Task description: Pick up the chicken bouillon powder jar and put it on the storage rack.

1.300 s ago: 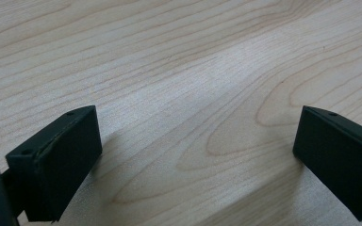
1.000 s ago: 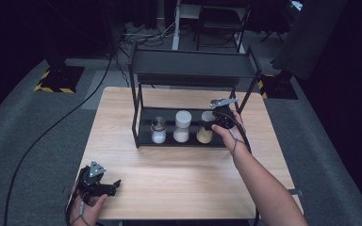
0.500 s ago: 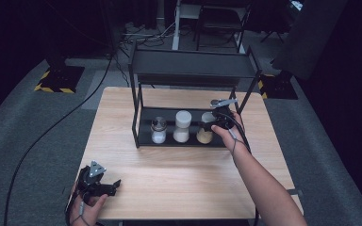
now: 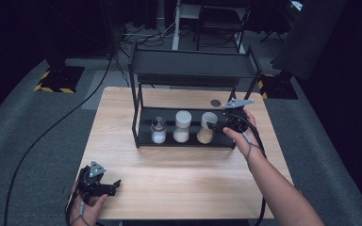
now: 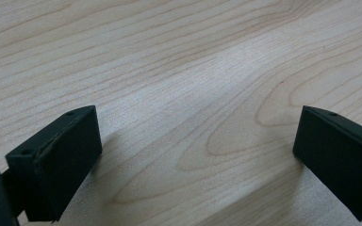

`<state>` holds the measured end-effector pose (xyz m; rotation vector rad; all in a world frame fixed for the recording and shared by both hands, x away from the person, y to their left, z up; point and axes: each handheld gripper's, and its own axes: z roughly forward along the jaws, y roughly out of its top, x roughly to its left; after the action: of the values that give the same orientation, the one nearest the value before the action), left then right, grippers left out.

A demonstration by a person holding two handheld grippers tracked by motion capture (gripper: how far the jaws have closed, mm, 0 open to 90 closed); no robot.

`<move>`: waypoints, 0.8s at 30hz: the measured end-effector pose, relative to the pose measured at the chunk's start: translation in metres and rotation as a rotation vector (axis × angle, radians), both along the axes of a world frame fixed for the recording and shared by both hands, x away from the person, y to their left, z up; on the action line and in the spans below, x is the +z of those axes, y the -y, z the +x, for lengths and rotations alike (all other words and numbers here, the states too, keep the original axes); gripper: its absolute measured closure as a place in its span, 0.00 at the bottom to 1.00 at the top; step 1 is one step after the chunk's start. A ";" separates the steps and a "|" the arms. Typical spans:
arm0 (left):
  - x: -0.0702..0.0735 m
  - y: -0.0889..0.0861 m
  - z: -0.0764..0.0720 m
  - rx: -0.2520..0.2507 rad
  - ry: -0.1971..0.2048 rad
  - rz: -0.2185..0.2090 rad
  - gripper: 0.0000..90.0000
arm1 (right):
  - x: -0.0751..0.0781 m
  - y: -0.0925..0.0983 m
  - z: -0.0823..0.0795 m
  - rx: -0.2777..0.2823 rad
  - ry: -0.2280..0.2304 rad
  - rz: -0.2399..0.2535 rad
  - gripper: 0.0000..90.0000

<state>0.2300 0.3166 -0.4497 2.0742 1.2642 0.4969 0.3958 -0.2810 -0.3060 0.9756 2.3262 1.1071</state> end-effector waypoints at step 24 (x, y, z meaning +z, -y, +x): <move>0.000 0.000 0.000 0.000 0.001 -0.001 0.01 | 0.014 0.059 -0.074 0.018 0.043 0.039 0.10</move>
<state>0.2299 0.3166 -0.4500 2.0726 1.2639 0.4973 0.3216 -0.3404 -0.2918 0.9373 2.2916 1.1726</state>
